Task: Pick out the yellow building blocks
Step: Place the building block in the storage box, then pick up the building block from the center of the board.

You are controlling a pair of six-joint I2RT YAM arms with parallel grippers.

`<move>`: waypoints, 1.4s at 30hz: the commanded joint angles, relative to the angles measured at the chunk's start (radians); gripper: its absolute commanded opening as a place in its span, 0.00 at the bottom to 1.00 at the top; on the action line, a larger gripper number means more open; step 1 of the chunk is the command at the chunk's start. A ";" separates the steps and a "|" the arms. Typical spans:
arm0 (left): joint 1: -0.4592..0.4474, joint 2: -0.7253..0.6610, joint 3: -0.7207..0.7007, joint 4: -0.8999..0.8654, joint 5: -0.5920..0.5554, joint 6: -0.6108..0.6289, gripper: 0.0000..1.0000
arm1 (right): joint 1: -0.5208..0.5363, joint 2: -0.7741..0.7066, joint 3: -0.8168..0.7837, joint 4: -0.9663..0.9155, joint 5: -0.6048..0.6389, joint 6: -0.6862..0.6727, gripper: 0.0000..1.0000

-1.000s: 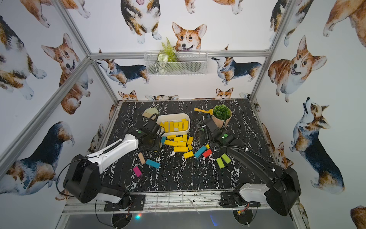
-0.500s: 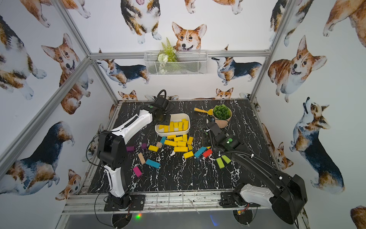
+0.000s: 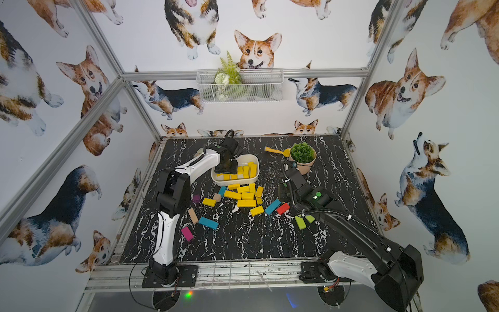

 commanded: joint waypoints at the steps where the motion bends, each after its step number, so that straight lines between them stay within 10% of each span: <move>1: 0.001 0.016 0.004 0.023 0.028 -0.043 0.61 | 0.001 -0.002 0.005 -0.004 -0.009 0.023 0.52; 8: 0.005 0.024 0.001 0.053 0.092 -0.091 0.78 | 0.000 0.025 0.024 -0.005 -0.020 0.032 0.52; 25: 0.022 -0.643 -0.475 0.416 0.177 -0.242 0.85 | 0.229 0.360 0.117 0.017 -0.169 -0.264 0.51; 34: 0.037 -0.931 -0.791 0.395 0.099 -0.320 0.86 | 0.244 0.616 0.273 -0.155 0.035 -0.114 0.57; 42: 0.038 -1.093 -0.917 0.380 0.018 -0.355 0.91 | 0.255 0.667 0.241 -0.058 -0.098 0.031 0.71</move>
